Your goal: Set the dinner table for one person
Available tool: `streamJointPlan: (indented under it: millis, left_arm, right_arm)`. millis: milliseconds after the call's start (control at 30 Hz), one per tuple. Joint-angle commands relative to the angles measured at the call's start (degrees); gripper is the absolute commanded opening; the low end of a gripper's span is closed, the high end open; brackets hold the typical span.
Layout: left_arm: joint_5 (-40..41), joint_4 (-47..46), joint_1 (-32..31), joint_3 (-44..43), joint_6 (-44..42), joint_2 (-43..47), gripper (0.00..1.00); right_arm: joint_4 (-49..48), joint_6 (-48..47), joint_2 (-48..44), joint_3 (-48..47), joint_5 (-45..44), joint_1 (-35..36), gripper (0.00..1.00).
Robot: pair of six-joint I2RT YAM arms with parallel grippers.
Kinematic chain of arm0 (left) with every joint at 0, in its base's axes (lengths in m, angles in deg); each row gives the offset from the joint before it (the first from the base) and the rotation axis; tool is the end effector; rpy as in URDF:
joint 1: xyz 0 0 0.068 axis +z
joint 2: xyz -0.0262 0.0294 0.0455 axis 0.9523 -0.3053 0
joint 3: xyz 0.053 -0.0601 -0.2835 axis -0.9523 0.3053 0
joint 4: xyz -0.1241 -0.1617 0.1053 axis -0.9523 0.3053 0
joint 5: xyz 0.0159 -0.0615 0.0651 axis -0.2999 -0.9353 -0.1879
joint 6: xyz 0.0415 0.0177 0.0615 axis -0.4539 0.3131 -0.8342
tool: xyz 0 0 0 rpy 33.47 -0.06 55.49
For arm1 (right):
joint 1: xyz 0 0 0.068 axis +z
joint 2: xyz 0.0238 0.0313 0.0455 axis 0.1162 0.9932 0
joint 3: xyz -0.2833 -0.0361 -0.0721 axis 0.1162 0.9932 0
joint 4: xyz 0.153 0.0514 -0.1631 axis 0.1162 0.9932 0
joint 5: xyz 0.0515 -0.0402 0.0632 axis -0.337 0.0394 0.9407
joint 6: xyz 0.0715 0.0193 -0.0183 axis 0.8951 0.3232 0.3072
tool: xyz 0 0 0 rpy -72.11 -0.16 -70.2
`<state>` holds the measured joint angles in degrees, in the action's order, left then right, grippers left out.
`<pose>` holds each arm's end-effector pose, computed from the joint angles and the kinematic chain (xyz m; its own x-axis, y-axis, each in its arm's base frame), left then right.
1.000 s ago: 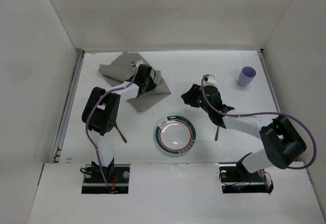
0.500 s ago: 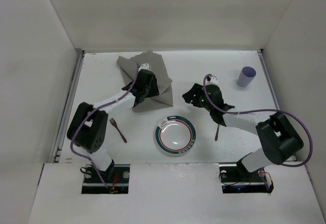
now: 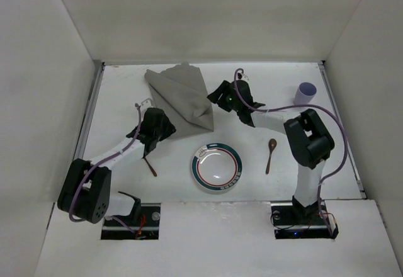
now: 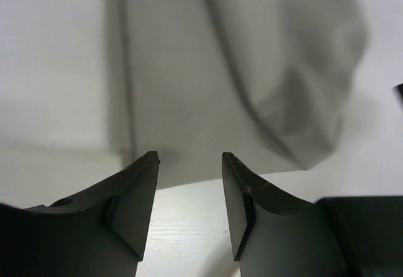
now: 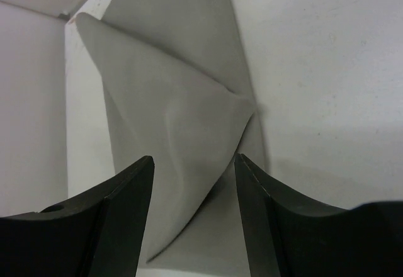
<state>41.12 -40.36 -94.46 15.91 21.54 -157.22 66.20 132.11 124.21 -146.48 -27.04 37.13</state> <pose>0.2521 -0.0918 0.2363 -0.5308 -0.4875 -0.6932 -0.1380 0.8568 -0.4968 0.3800 0.2210 0.2311 -0.5949 0.5469 -0.5891 -0.0326 0.7159 0.6975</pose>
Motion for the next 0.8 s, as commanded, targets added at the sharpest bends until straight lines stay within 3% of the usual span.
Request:
streamJointPlan:
  millis: [0,200,767]
  left_arm:
    - [-2.3,-2.7,1.6,3.8,5.9,1.4,0.43]
    - [-6.1,-4.9,5.8,7.8,6.5,3.6,0.46]
    - [-10.0,-7.4,7.2,8.3,6.4,-1.4,0.51]
  right_arm:
    - [6.1,3.0,3.9,-6.7,-3.1,0.1,0.6]
    - [17.4,3.2,7.6,-14.5,-9.6,0.1,0.6]
    - [13.8,5.2,14.2,-20.0,-2.2,0.4,0.53]
